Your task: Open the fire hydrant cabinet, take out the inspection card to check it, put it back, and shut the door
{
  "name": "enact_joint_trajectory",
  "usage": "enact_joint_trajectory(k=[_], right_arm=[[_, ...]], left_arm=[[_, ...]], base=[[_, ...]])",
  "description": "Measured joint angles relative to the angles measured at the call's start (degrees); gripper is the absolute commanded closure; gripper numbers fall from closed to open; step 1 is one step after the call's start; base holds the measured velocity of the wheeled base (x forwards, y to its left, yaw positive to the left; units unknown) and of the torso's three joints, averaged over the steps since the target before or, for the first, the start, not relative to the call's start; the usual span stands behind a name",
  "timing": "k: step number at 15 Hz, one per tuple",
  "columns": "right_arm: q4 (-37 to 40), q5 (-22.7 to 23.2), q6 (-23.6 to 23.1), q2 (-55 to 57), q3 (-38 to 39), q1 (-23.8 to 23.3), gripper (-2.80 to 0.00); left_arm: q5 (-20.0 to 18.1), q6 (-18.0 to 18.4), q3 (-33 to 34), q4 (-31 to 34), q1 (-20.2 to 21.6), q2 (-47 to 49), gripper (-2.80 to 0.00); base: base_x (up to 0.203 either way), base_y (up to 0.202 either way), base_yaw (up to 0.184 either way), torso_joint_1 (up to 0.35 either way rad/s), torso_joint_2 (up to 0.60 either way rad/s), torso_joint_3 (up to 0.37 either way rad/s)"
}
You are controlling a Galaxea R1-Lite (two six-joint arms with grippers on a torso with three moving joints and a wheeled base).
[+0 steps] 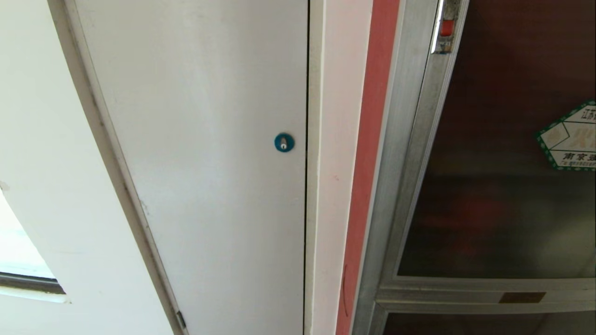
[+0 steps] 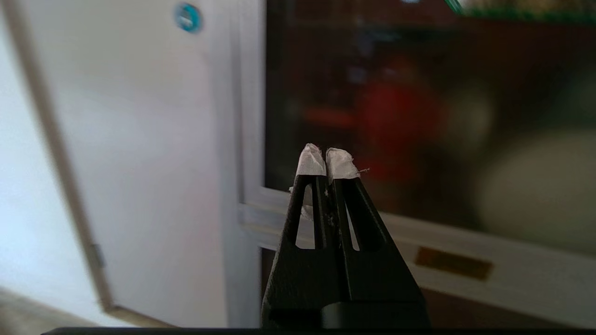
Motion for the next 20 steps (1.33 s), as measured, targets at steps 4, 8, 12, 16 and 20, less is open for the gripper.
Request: enact_joint_trajectory(k=[4,8,12,16,20], right_arm=[[-7.33,-7.74,-0.84,-1.03,9.65,-0.04,0.00],[-8.41,-9.34,-4.72,-1.16,15.51,-0.04,0.00],[-5.28,-9.39,-3.65,-1.19,16.06,-0.04,0.00],[-5.38,-9.40,-2.41,-1.21,16.17,-0.04,0.00],[-5.38,-9.40,-2.10,-1.21,16.17,-0.04,0.00]], left_arm=[[0.00,-0.02,0.00,-0.01,0.00,0.00,0.00],[0.00,-0.02,0.00,-0.03,0.00,0.00,0.00],[-0.02,-0.02,0.00,-0.01,0.00,0.00,0.00],[0.00,-0.02,0.00,-0.01,0.00,0.00,0.00],[0.00,0.00,0.00,-0.01,0.00,0.00,0.00]], base=[[0.000,0.000,0.000,0.000,0.00,0.000],[0.000,0.000,0.000,0.000,0.00,0.000],[0.000,0.000,0.000,0.000,0.00,0.000],[0.000,0.000,0.000,0.000,0.00,0.000],[0.000,0.000,0.000,0.000,0.00,0.000]])
